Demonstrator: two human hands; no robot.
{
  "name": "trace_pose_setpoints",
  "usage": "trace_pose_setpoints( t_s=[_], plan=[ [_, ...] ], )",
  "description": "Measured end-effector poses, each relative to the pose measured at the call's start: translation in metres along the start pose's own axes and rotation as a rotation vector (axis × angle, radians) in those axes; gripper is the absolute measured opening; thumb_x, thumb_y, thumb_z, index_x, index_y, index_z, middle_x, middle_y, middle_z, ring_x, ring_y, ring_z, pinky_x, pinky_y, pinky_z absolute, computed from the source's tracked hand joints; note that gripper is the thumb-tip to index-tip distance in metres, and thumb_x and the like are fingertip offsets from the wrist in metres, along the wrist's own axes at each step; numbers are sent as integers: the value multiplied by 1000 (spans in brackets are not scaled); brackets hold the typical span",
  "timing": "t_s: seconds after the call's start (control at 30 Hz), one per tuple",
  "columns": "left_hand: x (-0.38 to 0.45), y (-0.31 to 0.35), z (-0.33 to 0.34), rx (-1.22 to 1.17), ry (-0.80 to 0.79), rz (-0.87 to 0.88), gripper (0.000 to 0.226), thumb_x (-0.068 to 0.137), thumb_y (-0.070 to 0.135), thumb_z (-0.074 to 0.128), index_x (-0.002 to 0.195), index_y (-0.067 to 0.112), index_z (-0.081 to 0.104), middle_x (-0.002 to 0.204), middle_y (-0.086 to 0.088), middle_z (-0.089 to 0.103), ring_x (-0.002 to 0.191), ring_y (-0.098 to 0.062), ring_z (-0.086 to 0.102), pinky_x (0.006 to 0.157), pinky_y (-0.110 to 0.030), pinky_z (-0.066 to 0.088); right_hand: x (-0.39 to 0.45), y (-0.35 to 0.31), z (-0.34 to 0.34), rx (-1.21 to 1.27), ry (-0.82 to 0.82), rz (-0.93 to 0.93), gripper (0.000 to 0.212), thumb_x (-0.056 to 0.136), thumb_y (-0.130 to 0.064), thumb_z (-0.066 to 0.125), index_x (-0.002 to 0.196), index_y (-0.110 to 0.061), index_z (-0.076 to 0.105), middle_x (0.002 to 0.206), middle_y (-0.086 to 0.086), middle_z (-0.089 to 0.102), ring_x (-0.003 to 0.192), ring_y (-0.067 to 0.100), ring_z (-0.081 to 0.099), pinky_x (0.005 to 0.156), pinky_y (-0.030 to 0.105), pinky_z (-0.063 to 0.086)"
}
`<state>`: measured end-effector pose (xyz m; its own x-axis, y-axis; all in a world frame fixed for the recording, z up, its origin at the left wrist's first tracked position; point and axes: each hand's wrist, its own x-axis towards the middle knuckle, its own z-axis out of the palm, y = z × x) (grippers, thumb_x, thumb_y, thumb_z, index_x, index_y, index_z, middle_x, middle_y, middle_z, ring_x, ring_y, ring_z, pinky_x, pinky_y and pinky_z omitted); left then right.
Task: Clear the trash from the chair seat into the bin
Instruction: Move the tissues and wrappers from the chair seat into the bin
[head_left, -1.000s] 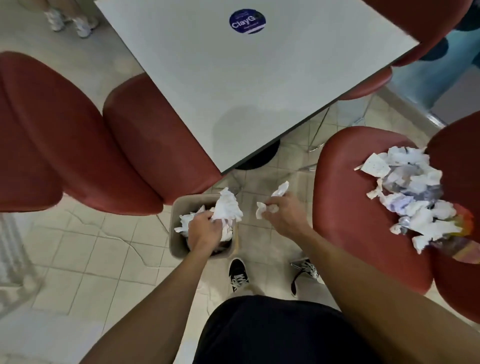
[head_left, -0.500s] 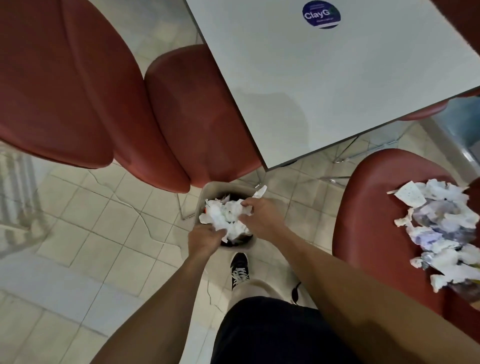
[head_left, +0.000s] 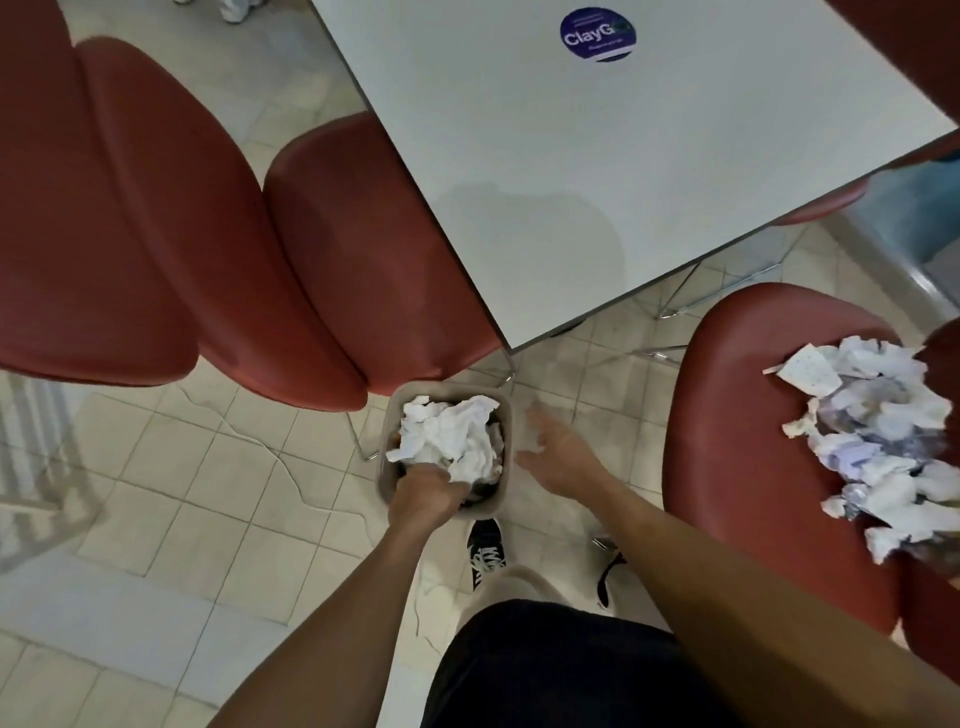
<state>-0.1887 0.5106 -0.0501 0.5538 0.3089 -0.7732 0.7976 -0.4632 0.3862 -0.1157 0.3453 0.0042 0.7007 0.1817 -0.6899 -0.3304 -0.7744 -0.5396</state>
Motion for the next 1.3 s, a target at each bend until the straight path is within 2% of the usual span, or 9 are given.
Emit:
trace_pose_setpoints(
  t_s=[0.1,0.2,0.33,0.47,0.6,0.73,0.9,1.13,1.3],
  plan=[
    [-8,34,7,44,-5,59,27,78,28,66,61,25,46,67,10,50,76,-17,53,72,-28,44,-6,25,-31,33,47,43,65,90,-17,59,148,-26,32,131,10,52,110,23,56,95,35,49],
    [-11,67,21,61,-19,127,11,76,31,65,72,21,63,81,5,66,84,-18,61,80,-31,51,-9,53,-61,95,103,76,64,90,-18,61,147,-26,32,136,10,50,106,22,58,91,34,50],
    [-17,114,50,119,-59,210,17,80,27,67,86,12,71,90,-5,70,92,-25,64,81,-33,49,-18,95,-101,218,164,119,63,91,-12,59,147,-22,32,94,-4,56,95,25,63,65,19,50],
    [-24,162,91,208,-121,272,10,81,28,68,87,20,69,91,1,70,93,-19,65,84,-30,48,-27,141,-137,267,216,187,64,87,-19,62,145,-25,37,110,2,57,94,18,59,84,27,50],
    [-22,210,143,348,-240,354,34,83,28,71,112,14,64,109,0,65,100,-15,60,85,-23,44,-36,203,-170,305,287,229,66,85,-19,64,145,-19,37,139,7,51,123,24,53,103,31,43],
    [-28,261,200,429,-308,424,40,82,32,72,118,18,62,114,1,62,105,-16,59,84,-25,45,-41,268,-209,317,409,296,62,86,-20,63,143,-16,40,129,9,59,117,26,57,99,33,45],
    [-31,319,269,464,-338,514,30,81,31,72,109,24,66,94,6,61,89,-9,60,75,-19,41,-32,332,-251,419,504,410,57,84,-21,61,138,-22,44,112,11,64,100,26,63,93,38,50],
    [-20,391,385,565,-377,600,31,80,29,73,110,30,66,98,10,62,95,-10,60,88,-22,45,-1,423,-295,543,592,553,63,82,-20,57,142,-25,39,133,9,49,120,28,51,96,37,44],
    [9,415,459,685,-387,741,43,80,17,68,122,26,60,115,1,65,94,-17,62,85,-20,44,32,480,-306,449,637,601,64,87,-24,57,145,-34,30,130,11,47,112,30,55,83,36,43]
  ],
)
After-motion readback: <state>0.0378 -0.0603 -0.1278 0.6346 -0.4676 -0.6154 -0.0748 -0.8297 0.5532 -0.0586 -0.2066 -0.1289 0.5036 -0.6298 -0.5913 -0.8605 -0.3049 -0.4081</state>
